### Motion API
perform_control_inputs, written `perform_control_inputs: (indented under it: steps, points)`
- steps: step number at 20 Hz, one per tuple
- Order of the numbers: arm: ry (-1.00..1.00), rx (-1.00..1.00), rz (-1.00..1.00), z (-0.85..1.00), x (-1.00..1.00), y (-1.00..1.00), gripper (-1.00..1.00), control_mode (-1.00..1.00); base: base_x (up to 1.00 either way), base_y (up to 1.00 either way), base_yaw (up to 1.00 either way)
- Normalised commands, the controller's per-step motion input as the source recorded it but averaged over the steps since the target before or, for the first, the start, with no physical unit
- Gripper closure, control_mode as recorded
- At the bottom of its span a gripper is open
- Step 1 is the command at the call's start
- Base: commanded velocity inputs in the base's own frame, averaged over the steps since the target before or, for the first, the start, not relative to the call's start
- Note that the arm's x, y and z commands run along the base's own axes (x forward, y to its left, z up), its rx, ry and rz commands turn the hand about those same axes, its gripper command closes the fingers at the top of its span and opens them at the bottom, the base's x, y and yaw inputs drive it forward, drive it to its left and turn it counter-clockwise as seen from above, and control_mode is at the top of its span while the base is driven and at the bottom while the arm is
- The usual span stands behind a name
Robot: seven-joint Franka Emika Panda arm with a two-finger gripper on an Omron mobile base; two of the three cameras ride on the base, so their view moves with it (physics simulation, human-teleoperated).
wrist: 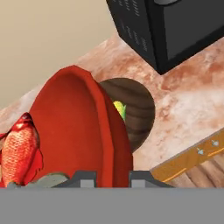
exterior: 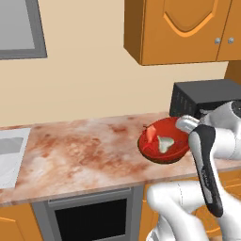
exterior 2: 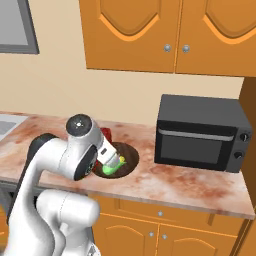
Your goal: Place the bowl containing the garlic and fish in the microwave. Close the microwave door and press the start button to microwave the meal.
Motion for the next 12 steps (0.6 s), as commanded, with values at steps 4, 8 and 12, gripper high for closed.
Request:
perform_control_inputs:
  steps: [4, 8, 12]
  points:
    - [-0.26, 0.71, 0.01, 0.02, -0.36, -0.85, 1.0, -1.0, 0.0, 0.0, 0.0]
    - [-0.17, 0.38, 0.01, 0.45, -0.49, -0.21, 1.0, -1.0, 0.0, 0.0, 0.0]
    - [-0.07, 0.01, 0.0, 0.69, -0.69, 0.1, 1.0, -1.0, 0.0, 0.0, 0.0]
